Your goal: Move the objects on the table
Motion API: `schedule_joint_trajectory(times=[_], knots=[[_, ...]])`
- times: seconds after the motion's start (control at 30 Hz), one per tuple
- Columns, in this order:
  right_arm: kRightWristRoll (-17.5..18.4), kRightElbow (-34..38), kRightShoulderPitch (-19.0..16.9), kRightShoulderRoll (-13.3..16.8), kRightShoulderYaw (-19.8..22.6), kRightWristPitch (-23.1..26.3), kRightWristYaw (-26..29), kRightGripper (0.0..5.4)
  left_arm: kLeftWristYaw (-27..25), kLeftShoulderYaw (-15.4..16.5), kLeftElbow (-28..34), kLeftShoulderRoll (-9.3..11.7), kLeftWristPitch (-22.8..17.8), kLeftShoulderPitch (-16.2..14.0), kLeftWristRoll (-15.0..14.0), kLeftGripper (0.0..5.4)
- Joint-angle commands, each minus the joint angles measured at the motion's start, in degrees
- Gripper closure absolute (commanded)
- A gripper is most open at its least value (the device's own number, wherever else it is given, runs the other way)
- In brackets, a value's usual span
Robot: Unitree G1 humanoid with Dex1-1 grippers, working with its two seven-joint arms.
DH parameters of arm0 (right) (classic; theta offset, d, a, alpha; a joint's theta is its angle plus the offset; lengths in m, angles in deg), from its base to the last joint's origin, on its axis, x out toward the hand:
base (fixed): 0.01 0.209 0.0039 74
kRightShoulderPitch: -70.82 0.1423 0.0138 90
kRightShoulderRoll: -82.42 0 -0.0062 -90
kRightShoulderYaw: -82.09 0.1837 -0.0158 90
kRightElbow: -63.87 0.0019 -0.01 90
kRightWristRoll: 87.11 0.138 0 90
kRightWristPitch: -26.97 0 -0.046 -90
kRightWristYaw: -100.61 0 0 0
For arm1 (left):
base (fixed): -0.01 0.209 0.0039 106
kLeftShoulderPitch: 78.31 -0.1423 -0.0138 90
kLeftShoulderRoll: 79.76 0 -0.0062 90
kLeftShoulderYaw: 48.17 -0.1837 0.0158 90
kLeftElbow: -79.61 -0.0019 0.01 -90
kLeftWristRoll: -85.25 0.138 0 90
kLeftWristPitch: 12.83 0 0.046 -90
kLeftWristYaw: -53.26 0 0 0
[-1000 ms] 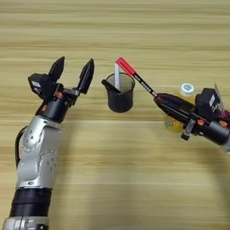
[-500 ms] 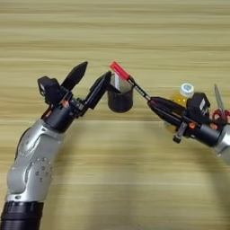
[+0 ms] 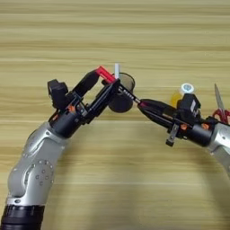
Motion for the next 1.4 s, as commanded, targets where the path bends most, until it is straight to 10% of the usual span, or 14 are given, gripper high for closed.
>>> schedule_joint_trajectory(times=[0.03,1.4], knots=[[-0.03,0.45,0.78,0.16,-0.38,-0.22,0.66,4.99,-0.51,0.48,0.77,-0.05,-1.29,-0.15,-1.24,1.27],[-0.51,-1.14,-0.31,0.05,-1.29,-0.96,1.05,4.99,-0.92,0.32,0.99,-0.36,-0.62,-0.62,0.07,4.66]])
